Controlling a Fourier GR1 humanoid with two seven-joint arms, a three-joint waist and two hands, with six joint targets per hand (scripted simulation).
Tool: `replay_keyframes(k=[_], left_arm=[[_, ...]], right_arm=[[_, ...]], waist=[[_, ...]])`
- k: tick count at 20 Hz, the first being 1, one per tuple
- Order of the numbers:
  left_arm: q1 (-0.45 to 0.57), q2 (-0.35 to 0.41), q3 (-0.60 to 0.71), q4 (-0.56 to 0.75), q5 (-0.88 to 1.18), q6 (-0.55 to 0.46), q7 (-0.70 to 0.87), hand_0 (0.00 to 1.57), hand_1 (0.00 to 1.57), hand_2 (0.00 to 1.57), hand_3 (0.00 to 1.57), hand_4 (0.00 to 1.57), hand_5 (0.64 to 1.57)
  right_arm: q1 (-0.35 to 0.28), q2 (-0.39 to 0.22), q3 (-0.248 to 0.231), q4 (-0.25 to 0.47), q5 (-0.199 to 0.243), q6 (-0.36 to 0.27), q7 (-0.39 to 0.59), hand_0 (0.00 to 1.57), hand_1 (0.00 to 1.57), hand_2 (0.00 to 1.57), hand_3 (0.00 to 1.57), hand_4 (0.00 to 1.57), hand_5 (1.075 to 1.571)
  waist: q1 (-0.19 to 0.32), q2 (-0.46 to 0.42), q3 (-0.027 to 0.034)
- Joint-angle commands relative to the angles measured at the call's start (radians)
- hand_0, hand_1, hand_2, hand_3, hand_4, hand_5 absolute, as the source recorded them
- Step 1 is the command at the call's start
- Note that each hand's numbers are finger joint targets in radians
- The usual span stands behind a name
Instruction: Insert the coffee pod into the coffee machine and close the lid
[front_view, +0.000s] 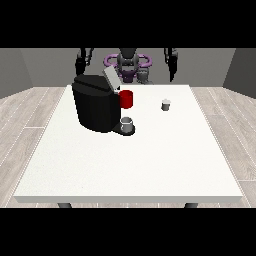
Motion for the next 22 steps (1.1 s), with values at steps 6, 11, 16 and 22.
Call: replay_keyframes(k=[6,11,16,22], left_arm=[[0.076,0.013,-0.009,-0.037,-0.011,-0.075,-0.185,0.00,0.00,0.00,0.00,0.00,1.571],[-0.068,0.146,0.107,0.108,-0.072,-0.062,-0.112,0.00,0.00,0.00,0.00,0.00,1.571],[-0.206,0.205,0.184,0.233,0.009,-0.159,-0.072,0.00,0.00,0.00,0.00,0.00,1.571],[-0.260,0.184,0.166,0.382,-0.096,-0.094,-0.104,0.00,0.00,0.00,0.00,0.00,1.571]], right_arm=[[0.038,-0.028,-0.038,0.065,-0.033,0.054,0.025,0.00,0.00,0.00,0.00,0.13,1.571],[0.015,0.084,-0.005,-0.062,-0.016,-0.062,-0.029,0.00,0.00,0.00,0.00,0.18,1.571],[-0.052,0.106,0.018,-0.044,-0.007,-0.106,-0.072,0.00,0.00,0.00,0.00,0.17,1.571],[-0.102,0.107,0.016,-0.053,-0.026,-0.099,-0.069,0.00,0.00,0.00,0.00,0.19,1.571]], waist=[[0.043,-0.058,-0.0142],[-0.083,-0.022,-0.0144],[-0.105,0.078,-0.0146],[-0.127,0.137,-0.0147]])
